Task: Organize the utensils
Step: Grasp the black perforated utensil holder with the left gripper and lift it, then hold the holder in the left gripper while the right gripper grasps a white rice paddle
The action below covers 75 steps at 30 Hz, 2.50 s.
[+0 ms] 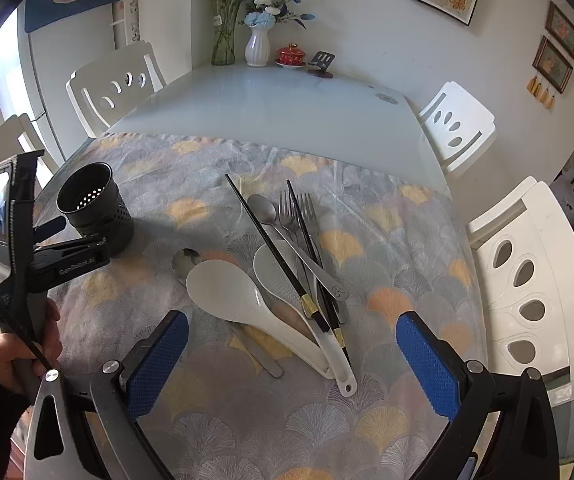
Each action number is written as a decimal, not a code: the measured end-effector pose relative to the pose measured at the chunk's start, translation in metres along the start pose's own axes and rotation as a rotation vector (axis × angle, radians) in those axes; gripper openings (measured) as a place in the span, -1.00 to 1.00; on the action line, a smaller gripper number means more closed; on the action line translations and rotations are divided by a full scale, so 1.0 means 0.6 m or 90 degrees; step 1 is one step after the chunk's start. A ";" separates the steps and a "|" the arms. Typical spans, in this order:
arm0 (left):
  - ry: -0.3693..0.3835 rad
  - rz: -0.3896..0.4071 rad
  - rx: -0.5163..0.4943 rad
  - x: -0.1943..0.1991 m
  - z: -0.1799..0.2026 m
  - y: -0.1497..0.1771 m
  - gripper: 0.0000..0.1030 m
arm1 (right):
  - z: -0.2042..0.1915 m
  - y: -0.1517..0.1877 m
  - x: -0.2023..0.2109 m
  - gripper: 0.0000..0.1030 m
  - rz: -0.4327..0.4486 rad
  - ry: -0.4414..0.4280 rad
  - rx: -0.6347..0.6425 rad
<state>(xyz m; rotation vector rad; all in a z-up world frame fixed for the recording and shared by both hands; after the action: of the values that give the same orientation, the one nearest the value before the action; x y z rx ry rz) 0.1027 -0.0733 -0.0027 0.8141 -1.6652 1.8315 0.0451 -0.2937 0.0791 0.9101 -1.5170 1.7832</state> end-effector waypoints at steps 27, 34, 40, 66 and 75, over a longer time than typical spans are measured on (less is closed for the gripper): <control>0.138 -0.049 -0.267 0.037 0.017 0.018 0.31 | 0.006 0.023 -0.033 1.00 -0.028 -0.051 0.022; 0.144 -0.029 -0.273 0.041 0.011 0.022 0.31 | -0.013 0.020 -0.021 1.00 -0.021 -0.025 0.039; 0.149 0.013 -0.268 0.044 0.013 0.024 0.31 | -0.018 0.025 -0.009 1.00 -0.020 0.017 0.068; 0.147 0.009 -0.216 0.023 0.004 0.036 0.32 | -0.012 0.039 -0.171 -0.24 -0.186 -0.098 0.238; 0.161 0.009 -0.211 0.039 0.000 0.038 0.39 | -0.011 0.029 -0.174 -0.01 -0.182 -0.119 0.201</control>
<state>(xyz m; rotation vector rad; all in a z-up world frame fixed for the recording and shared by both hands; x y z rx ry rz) 0.0699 -0.0759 -0.0007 0.4120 -1.7442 1.5353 0.0898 -0.2924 -0.0168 1.4083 -1.1557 1.7892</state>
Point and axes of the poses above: each gripper's, at about its wrist camera, not at the fingertips, and x roughly against the way its jaws point, z to its right, y to its underside, the point moved 5 cm from there along -x, roughly the way its jaws point
